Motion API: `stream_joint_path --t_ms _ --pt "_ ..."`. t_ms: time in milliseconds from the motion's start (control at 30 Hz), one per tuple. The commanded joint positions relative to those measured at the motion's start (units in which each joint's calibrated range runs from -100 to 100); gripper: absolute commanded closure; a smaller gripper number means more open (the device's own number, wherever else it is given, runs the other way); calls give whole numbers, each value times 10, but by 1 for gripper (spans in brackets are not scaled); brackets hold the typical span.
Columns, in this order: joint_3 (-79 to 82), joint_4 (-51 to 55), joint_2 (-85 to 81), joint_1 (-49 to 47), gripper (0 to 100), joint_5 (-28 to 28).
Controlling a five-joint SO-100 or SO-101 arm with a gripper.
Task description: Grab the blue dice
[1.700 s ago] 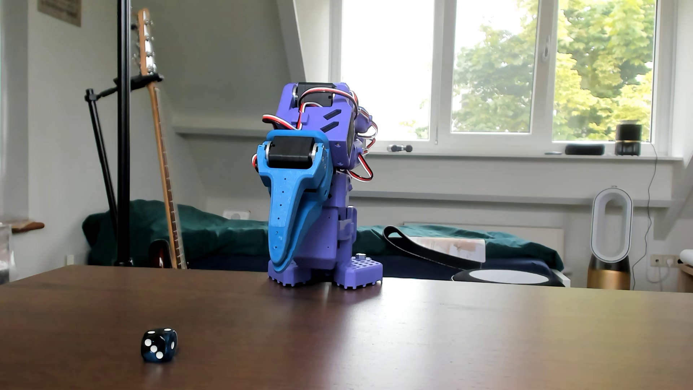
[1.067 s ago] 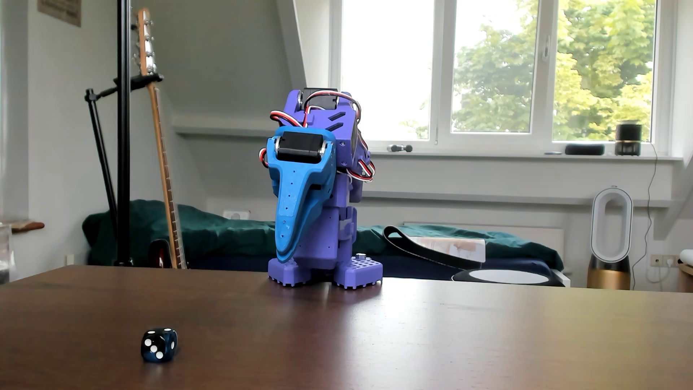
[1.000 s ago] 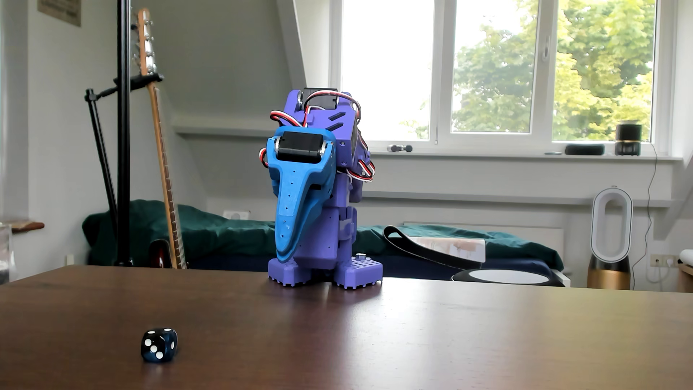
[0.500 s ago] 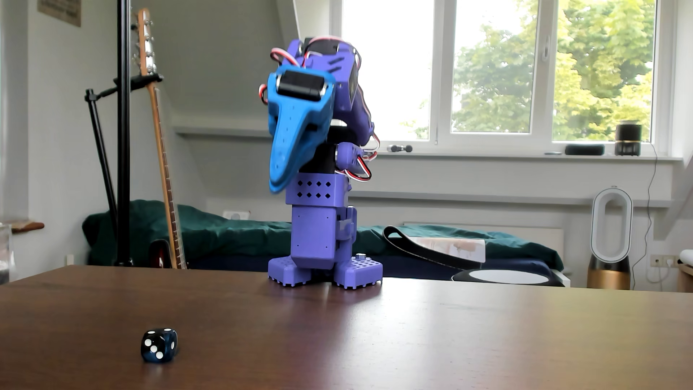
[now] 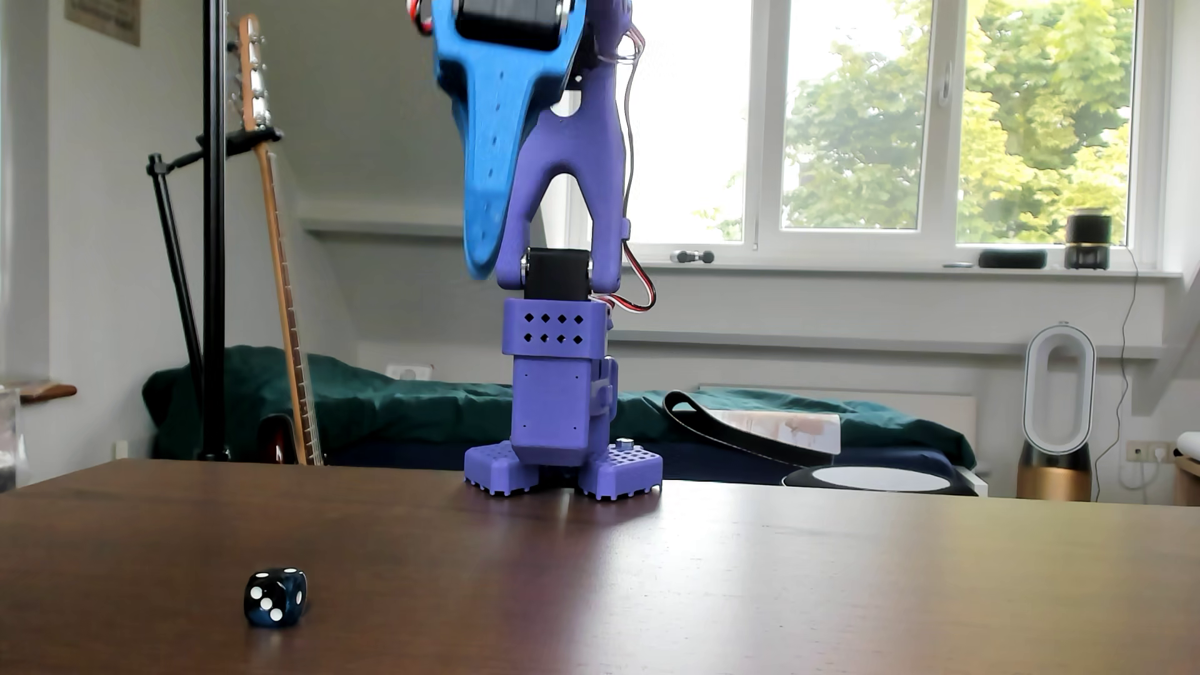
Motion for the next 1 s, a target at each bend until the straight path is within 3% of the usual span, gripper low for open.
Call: stream_joint_path --t_ms 0,300,633,967 --pt "-115 13 96 61 97 3" --pt "-80 13 113 133 96 40" --pt "0 13 114 146 72 77" --pt "92 -34 109 136 71 92"
